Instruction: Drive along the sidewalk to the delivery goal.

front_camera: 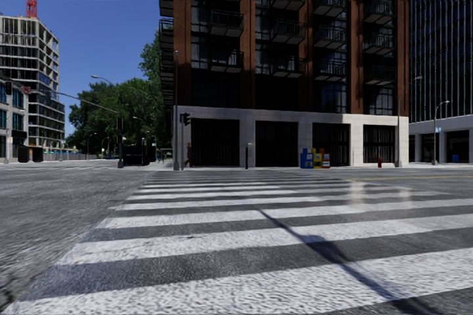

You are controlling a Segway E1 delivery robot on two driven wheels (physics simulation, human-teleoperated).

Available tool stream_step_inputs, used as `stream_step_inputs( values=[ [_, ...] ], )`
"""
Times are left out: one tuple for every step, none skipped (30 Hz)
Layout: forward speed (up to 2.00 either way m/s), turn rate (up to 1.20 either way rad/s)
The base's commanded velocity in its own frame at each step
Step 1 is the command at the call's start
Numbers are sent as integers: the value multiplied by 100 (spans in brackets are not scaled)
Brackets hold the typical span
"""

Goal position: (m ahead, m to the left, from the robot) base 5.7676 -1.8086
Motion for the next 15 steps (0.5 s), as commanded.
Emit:
stream_step_inputs(
  values=[
    [170, 0],
    [149, 0],
    [139, 0],
    [137, 0],
    [137, 0],
    [136, 0],
    [136, 0],
    [136, 0],
    [136, 0],
    [136, 0],
    [136, 0],
    [136, 0],
    [136, 0],
    [136, 0],
    [137, 0]
  ],
)
